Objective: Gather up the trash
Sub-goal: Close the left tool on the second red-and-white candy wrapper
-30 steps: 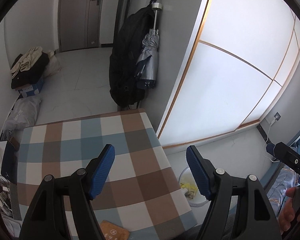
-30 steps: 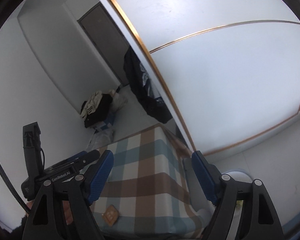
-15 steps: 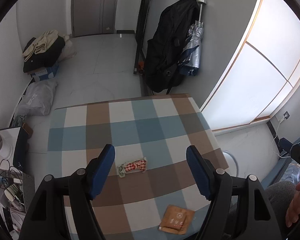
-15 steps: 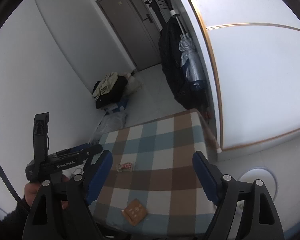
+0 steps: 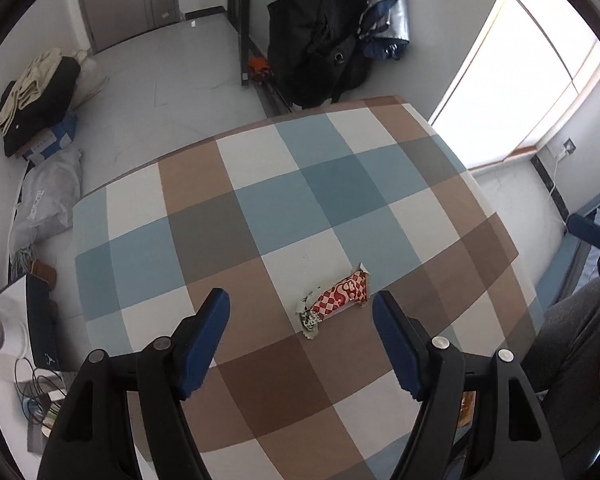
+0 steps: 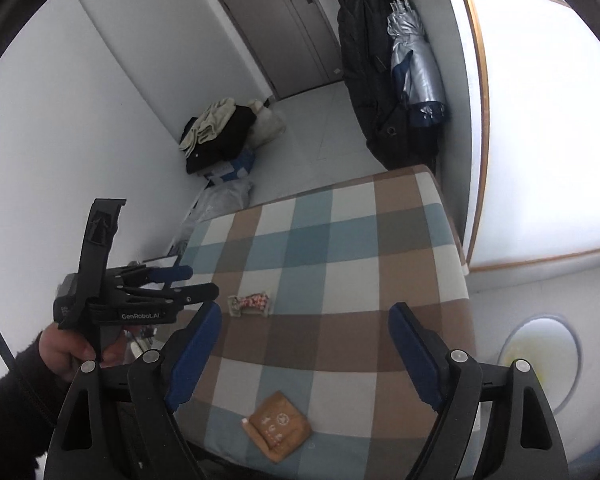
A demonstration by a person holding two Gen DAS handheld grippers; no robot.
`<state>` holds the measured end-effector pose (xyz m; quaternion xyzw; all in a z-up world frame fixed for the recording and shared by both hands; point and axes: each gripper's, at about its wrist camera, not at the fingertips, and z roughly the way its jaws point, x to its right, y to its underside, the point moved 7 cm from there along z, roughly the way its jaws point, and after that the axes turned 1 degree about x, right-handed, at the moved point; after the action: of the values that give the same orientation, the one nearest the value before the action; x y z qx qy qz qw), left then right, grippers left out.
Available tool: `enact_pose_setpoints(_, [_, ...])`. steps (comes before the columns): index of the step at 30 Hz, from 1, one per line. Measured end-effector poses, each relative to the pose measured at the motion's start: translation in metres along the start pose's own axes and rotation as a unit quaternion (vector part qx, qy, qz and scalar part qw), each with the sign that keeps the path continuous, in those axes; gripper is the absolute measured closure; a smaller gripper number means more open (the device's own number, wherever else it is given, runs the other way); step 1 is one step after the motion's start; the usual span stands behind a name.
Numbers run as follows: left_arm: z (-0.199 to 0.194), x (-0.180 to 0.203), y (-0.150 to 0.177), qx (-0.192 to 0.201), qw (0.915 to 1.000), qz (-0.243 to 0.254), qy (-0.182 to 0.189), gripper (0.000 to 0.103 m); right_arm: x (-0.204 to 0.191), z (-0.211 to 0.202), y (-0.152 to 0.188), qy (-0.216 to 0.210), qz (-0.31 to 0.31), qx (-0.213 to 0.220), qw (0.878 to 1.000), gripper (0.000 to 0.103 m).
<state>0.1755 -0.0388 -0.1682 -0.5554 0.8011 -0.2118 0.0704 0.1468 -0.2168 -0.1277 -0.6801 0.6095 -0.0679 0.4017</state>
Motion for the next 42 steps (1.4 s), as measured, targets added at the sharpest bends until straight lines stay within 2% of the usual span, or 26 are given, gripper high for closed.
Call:
enact_pose_setpoints(2, [0.009,0.002,0.002,-0.013,0.9997,0.012,0.018,0.032,0.005,0.005,-0.002,0.006,0.002,-0.002,1.000,0.017])
enact_pose_setpoints(7, [0.030,0.009,0.007,-0.048,0.9971,0.060,-0.001,0.032,0.014,0.013,-0.003,0.022,0.008,-0.012,1.000,0.017])
enact_pose_setpoints(12, [0.042,0.018,0.015,-0.079,0.9924,0.094,0.009,0.032,0.018,0.013,-0.004,0.025,0.011,-0.013,1.000,0.017])
enact_pose_setpoints(17, [0.045,0.021,0.018,-0.085,0.9903,0.110,0.005,0.032,0.019,0.011,-0.003,0.022,0.012,-0.014,1.000,0.017])
enact_pose_setpoints(21, [0.042,0.020,0.019,-0.069,0.9911,0.113,0.002,0.033,0.019,0.009,-0.001,0.019,0.010,-0.015,1.000,0.017])
enact_pose_setpoints(25, [0.038,0.017,0.018,-0.060,0.9914,0.116,0.006,0.064,0.020,0.007,0.002,0.022,0.009,-0.017,1.000,0.017])
enact_pose_setpoints(29, [0.038,0.015,0.016,-0.066,0.9918,0.108,0.017,0.067,0.019,0.007,0.005,0.029,0.003,-0.019,0.999,0.017])
enact_pose_setpoints(30, [0.038,0.015,0.015,-0.066,0.9920,0.106,0.017,0.070,0.018,0.007,0.007,0.032,-0.002,-0.020,0.999,0.017])
enact_pose_setpoints(31, [0.038,0.015,0.015,-0.067,0.9924,0.100,0.023,0.079,0.017,0.008,0.008,0.030,-0.005,-0.025,0.999,0.017])
enact_pose_setpoints(36, [0.037,0.010,0.018,-0.078,0.9942,0.062,0.040,0.089,0.011,0.012,0.022,0.026,-0.020,-0.048,0.998,0.017])
enact_pose_setpoints(39, [0.035,0.005,0.022,-0.081,0.9944,0.038,0.055,0.090,0.002,0.017,0.036,0.017,-0.029,-0.073,0.997,0.017])
enact_pose_setpoints(42, [0.030,0.001,0.027,-0.080,0.9948,0.027,0.056,0.091,-0.016,0.022,0.052,0.008,-0.065,-0.096,0.993,0.017])
